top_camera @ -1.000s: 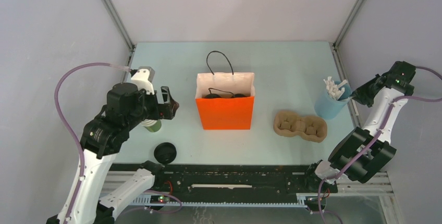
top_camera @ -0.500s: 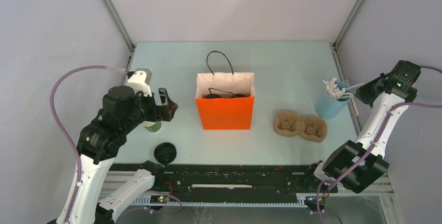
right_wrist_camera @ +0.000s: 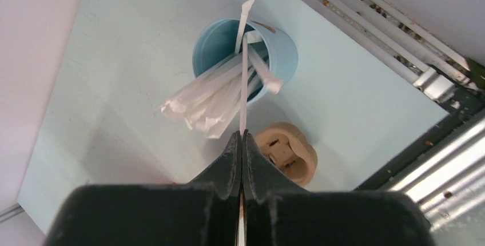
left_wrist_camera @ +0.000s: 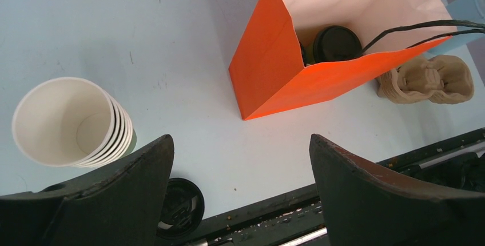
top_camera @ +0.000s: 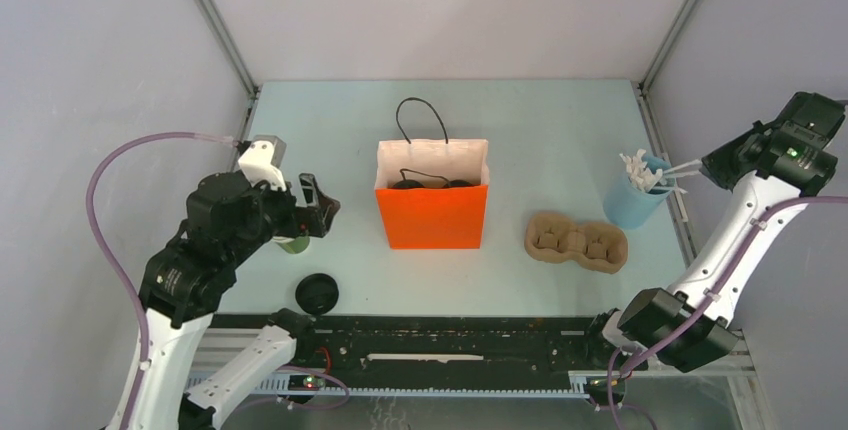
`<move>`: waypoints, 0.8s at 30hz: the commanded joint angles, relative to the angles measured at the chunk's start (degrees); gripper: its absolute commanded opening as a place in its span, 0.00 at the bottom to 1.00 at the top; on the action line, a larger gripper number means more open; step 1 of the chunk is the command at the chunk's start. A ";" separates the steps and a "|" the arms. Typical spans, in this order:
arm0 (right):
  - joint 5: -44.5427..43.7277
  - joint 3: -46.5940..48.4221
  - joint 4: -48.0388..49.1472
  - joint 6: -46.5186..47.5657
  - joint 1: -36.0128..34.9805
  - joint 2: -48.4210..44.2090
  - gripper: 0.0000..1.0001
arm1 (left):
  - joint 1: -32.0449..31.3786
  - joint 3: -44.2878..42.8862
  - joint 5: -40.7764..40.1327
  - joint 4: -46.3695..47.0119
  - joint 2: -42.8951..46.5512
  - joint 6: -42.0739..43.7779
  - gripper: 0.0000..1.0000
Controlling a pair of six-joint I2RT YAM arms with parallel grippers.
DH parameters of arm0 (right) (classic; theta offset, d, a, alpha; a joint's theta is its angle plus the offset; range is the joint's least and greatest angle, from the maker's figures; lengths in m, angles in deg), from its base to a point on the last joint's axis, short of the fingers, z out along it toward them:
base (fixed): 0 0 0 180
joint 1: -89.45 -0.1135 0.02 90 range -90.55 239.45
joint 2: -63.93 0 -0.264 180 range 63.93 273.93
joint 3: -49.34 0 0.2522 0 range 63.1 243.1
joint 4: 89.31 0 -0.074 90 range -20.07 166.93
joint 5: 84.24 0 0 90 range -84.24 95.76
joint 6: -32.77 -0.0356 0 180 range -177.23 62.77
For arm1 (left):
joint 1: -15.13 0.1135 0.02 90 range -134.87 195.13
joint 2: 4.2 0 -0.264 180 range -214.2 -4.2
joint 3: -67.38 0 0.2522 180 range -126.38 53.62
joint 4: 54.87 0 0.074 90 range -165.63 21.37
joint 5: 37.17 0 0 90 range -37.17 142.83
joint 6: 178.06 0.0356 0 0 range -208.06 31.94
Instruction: Pack the takeout coffee
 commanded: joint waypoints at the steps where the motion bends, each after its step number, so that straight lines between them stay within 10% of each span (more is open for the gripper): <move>1: -2.18 8.15 -8.42 2.86 -0.24 -2.15 0.00 | -1.36 -0.82 0.13 1.76 0.98 0.06 0.93; 9: 0.83 21.55 -16.52 4.39 -0.05 -3.26 0.00 | -3.52 -1.79 -1.20 1.50 1.83 0.70 0.93; 16: 26.79 25.67 -4.11 0.74 -2.20 -5.28 0.00 | -4.13 -3.42 -1.29 1.40 2.08 0.18 0.93; 24: 46.27 23.35 19.24 -10.12 -29.32 -2.66 0.00 | -4.13 -8.58 -2.99 0.26 -0.12 -0.21 0.92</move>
